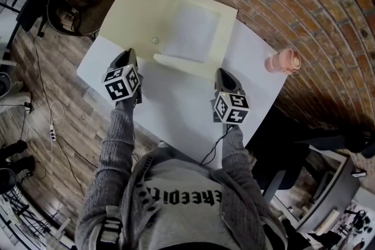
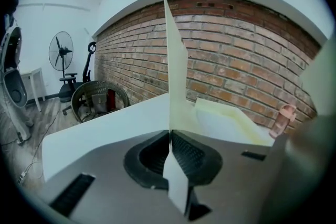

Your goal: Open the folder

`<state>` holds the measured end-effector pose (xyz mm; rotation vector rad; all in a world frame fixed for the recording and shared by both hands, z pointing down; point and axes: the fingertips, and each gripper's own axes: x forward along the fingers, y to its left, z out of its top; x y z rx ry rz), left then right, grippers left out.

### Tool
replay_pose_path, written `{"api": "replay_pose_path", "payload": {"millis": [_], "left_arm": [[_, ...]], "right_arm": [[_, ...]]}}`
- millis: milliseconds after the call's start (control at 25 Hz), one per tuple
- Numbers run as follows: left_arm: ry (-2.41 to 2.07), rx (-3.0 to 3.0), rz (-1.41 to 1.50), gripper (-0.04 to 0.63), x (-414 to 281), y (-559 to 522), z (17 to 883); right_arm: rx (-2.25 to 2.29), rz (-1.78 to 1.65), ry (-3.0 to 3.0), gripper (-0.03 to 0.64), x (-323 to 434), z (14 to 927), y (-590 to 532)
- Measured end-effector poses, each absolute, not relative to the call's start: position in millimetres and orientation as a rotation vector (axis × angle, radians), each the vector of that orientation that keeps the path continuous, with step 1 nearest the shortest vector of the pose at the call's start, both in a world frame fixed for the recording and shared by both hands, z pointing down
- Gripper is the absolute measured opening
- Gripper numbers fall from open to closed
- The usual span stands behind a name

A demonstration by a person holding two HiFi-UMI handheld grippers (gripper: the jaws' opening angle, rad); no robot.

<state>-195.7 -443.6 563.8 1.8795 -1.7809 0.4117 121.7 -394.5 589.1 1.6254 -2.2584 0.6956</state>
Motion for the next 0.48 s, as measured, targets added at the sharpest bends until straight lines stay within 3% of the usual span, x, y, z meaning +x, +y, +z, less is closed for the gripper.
{"api": "replay_pose_path", "payload": {"millis": [480], "left_arm": [[-1.766, 2.058, 0.383, 0.023, -172.5, -434.7, 518.2]], "right_arm": [[1.642, 0.687, -2.314, 0.005, 118.8, 575.2, -392.9]]}}
